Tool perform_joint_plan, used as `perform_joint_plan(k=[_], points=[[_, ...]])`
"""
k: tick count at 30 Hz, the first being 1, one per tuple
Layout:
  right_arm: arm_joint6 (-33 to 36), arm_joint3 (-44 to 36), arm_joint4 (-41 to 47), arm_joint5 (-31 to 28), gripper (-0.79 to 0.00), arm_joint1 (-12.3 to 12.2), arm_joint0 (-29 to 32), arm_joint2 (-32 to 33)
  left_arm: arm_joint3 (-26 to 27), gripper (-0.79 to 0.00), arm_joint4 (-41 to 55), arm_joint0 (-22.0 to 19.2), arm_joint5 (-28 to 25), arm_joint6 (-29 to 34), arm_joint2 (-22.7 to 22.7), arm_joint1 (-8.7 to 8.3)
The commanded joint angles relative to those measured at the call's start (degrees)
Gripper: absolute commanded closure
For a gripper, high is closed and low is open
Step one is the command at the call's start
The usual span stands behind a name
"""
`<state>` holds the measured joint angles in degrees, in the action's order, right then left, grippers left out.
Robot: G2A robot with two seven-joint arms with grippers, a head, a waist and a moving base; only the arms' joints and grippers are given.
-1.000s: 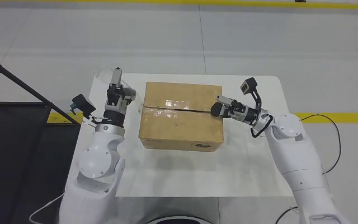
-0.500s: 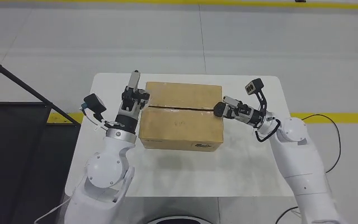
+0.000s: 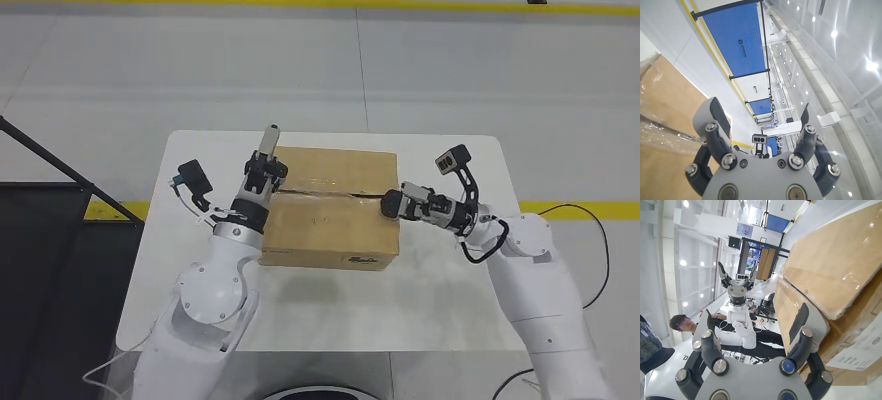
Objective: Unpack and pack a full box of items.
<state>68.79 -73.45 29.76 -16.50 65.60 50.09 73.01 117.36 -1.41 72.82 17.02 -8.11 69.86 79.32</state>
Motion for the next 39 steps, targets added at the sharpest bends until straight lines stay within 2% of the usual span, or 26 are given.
perform_joint_plan(k=[1, 6, 11, 16, 21, 26, 30, 35, 39], points=[[0.69, -0.92, -0.4, 0.71, -0.785, -0.07, 0.14, -0.37, -0.53, -0.785, -0.14, -0.5, 0.19, -0.02, -0.61, 0.16], [2.33, -3.27, -0.83, 1.62, -0.785, -0.24, 0.39, -1.0, -1.02, -0.785, -0.17, -1.0, 0.19, -0.15, -1.17, 0.46], [-6.89, -9.98, -10.9, -3.77, -0.785, -0.74, 2.52, 0.67, 1.23, -0.785, 1.34, 0.62, -1.32, -1.18, 1.26, 0.53], [-13.62, -20.39, -26.37, -0.82, -0.785, -1.43, 4.09, 1.44, 4.35, -0.785, 3.5, 4.14, -3.31, -1.69, 6.47, 0.3], [-18.31, -27.32, -41.47, 3.82, -0.785, -1.4, 2.92, -1.91, 5.89, -0.785, 6.0, 9.22, -6.0, -1.34, 11.79, 0.02], [-18.31, -27.32, -41.47, 3.82, -0.785, -1.4, 2.92, -1.91, 5.83, -0.785, 8.26, 14.85, -9.54, -0.65, 16.68, -0.21], [-18.92, -27.73, -43.72, 4.84, -0.785, -1.37, 2.7, -2.65, 4.22, -0.785, 11.86, 17.8, -11.73, 0.06, 19.8, -0.24], [-18.53, -26.35, -50.76, 8.53, -0.785, -0.63, -3.07, -7.91, 3.1, -0.785, 14.24, 19.46, -13.66, 1.92, 21.66, -0.29], [-13.14, -24.22, -55.23, 9.22, -0.785, 0.12, -9.3, -13.12, 2.68, -0.785, 15.07, 20.56, -14.42, 2.87, 22.1, -0.29]])
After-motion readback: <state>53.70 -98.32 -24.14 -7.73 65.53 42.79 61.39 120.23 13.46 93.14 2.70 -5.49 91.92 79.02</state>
